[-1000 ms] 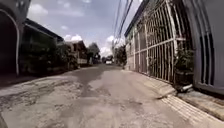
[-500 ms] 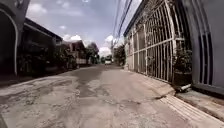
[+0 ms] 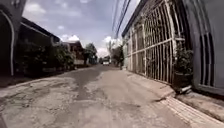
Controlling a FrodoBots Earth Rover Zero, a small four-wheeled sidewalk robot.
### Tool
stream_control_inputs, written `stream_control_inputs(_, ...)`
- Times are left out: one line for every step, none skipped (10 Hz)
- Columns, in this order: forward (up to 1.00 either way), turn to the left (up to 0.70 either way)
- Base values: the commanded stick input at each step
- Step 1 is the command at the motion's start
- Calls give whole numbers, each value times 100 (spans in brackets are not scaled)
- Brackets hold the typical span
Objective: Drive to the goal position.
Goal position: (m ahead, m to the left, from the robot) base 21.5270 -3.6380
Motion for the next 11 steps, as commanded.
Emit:
stream_control_inputs(70, 0)
stream_control_inputs(70, 0)
stream_control_inputs(70, 0)
stream_control_inputs(70, 0)
stream_control_inputs(70, 0)
stream_control_inputs(70, 0)
stream_control_inputs(70, 0)
stream_control_inputs(70, 0)
stream_control_inputs(70, 0)
stream_control_inputs(70, 0)
stream_control_inputs(70, 0)
